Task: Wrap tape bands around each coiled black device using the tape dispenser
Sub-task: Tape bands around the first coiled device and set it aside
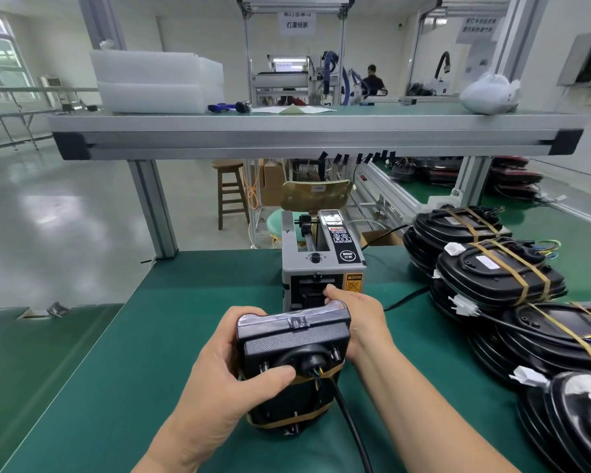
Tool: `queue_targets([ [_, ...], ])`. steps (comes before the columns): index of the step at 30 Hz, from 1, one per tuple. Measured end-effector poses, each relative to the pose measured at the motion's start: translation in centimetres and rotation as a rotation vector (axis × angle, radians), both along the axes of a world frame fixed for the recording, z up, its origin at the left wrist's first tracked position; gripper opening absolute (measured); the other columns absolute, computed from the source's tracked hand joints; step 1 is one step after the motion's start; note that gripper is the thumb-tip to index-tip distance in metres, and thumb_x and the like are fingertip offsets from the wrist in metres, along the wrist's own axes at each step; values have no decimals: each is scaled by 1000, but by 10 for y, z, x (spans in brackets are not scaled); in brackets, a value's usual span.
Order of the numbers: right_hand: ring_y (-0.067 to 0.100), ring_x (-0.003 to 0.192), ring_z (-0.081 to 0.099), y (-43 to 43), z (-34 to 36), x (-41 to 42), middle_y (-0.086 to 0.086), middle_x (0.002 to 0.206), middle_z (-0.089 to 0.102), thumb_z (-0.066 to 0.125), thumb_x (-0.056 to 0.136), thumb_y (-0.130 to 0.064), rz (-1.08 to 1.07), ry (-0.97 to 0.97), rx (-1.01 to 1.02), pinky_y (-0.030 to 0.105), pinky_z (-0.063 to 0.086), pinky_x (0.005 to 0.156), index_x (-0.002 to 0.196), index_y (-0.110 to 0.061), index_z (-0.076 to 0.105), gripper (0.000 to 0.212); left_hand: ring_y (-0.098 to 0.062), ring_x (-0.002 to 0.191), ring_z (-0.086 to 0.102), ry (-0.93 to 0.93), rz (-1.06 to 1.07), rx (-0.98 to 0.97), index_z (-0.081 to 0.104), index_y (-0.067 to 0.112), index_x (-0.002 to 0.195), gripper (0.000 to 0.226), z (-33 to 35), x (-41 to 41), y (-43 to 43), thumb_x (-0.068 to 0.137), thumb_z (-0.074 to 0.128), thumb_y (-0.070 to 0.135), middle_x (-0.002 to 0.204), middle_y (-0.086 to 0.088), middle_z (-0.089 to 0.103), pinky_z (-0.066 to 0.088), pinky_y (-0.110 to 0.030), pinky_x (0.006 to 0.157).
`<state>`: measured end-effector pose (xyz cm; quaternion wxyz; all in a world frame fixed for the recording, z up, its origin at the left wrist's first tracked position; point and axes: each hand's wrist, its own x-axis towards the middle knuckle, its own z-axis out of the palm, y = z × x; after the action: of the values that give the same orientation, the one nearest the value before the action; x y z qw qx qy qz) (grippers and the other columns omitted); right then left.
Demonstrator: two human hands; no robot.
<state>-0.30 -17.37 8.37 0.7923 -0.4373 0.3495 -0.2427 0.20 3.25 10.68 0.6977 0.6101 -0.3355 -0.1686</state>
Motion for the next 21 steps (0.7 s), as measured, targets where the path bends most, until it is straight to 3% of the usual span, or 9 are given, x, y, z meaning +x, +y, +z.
queue_targets([
  [7, 11, 38, 57, 3, 4, -1, 0, 44, 61, 70, 87, 1, -26, 10, -30, 19, 45, 40, 81, 2, 64, 9, -11, 84, 65, -8, -20, 9, 60, 28, 100, 48, -1, 1, -1, 56, 80, 23, 94, 1, 71, 52, -18, 73],
  [12, 21, 53, 58, 5, 3, 3, 4, 58, 63, 79, 82, -7, -75, 66, -78, 27, 49, 59, 73, -2, 65, 17, -10, 84, 64, -21, -12, -6, 59, 28, 97, 42, -1, -1, -3, 61, 79, 37, 94, 0, 70, 52, -18, 74],
  [16, 20, 54, 54, 6, 3, 5, 6, 61, 61, 76, 79, -1, -77, 95, -91, 20, 46, 49, 71, -3, 62, 16, -10, 78, 58, -36, 74, -30, 59, 24, 93, 37, -3, -2, -5, 68, 71, 48, 86, 0, 65, 49, -16, 69],
  [19, 22, 66, 51, 9, 4, 5, 10, 72, 56, 71, 79, 1, -79, 108, -106, 26, 43, 58, 75, -5, 61, 13, -9, 75, 55, -35, 111, -58, 60, 24, 90, 33, -5, -1, -4, 70, 70, 48, 82, 2, 61, 46, -15, 67],
  [21, 23, 63, 55, 10, 5, 5, 10, 68, 61, 74, 80, -2, -82, 113, -101, 28, 47, 61, 75, -3, 63, 12, -8, 73, 54, -45, 121, -64, 60, 22, 90, 33, -7, 0, -4, 70, 70, 47, 80, 4, 61, 45, -13, 66],
])
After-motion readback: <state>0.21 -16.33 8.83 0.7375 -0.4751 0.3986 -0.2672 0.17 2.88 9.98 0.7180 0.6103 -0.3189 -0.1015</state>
